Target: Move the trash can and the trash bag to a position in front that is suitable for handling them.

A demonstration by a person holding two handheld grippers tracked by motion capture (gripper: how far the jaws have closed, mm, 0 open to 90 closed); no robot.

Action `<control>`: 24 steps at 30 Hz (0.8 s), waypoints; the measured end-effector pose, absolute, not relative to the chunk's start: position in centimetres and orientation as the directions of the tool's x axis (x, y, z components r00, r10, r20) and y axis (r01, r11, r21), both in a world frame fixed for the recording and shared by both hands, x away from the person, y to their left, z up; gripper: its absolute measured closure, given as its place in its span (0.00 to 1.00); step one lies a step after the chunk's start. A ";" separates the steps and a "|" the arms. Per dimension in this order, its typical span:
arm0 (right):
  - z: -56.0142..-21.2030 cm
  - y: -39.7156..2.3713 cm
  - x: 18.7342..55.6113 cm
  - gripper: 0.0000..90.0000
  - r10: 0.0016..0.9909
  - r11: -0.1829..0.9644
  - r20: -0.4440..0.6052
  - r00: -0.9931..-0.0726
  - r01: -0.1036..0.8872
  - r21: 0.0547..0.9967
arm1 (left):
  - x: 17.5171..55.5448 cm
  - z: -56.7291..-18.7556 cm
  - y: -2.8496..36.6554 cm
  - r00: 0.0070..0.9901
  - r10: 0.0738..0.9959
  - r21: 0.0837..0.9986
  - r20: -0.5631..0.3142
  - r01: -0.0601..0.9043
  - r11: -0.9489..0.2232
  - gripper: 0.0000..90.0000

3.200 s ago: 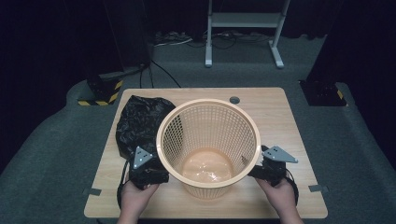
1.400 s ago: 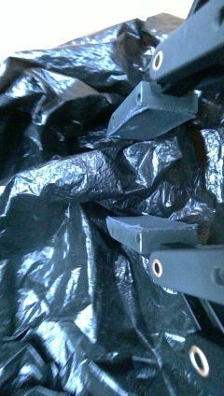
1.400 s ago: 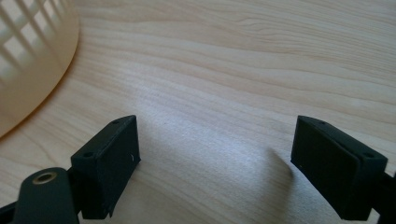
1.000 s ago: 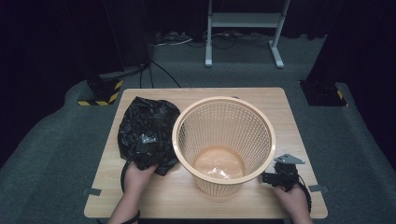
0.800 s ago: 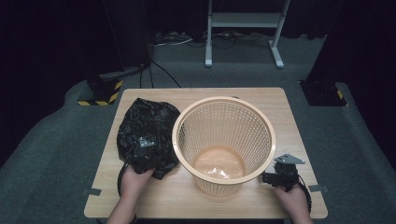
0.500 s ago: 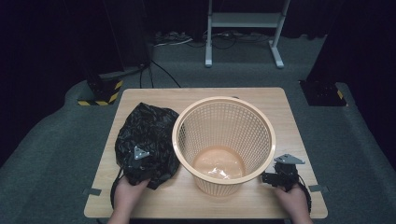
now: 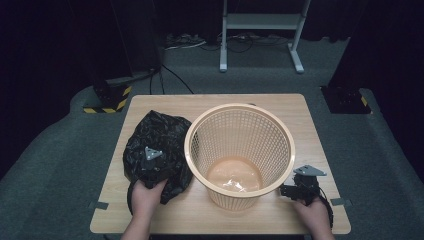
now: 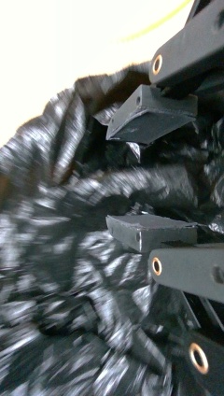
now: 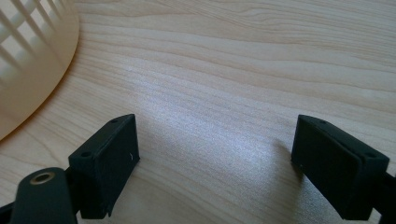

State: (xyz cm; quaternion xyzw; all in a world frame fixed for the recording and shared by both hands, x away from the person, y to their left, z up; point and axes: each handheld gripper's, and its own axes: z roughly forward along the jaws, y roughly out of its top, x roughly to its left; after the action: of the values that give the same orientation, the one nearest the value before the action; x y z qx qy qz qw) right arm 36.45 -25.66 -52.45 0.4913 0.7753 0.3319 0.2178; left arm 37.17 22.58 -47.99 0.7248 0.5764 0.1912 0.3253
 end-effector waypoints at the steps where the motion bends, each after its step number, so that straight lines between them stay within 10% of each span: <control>1: -52.4 -25.7 36.5 0.16 0.906 0.297 -0.011 -0.423 0.617 0.729 | 37.4 -48.5 22.7 0.263 0.959 0.680 -0.102 0.723 -0.126 0.57; 24: -52.4 -25.6 36.5 0.15 0.906 0.297 -0.010 -0.424 0.617 0.728 | 31.8 -49.9 26.1 0.492 0.869 0.612 -0.049 0.702 -0.363 0.56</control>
State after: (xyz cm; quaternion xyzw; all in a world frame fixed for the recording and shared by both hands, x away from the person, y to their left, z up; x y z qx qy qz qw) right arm 36.50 -25.63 -52.45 0.4910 0.7756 0.3323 0.2169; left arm 31.76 26.06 -49.86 0.8130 0.4833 0.1431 0.2914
